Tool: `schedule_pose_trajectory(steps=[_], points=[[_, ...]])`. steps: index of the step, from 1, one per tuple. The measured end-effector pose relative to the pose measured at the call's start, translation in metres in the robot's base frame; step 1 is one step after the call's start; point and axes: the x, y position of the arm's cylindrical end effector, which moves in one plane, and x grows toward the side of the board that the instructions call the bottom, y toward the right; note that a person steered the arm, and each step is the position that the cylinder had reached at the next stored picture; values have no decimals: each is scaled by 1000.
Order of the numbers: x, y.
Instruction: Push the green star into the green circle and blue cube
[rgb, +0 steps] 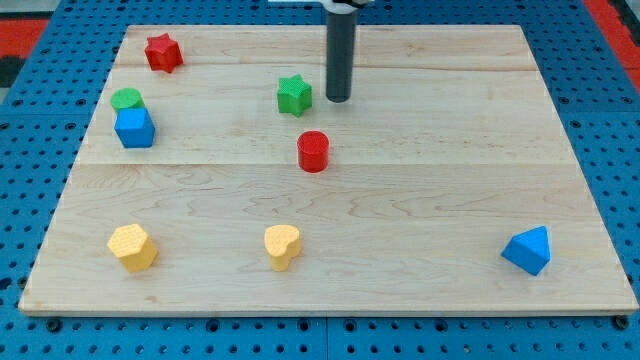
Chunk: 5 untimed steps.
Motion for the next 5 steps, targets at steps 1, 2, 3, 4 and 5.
schedule_pose_trajectory(steps=[1, 2, 3, 4, 5], points=[[0, -56], [1, -126], [9, -159], [11, -111], [24, -89]])
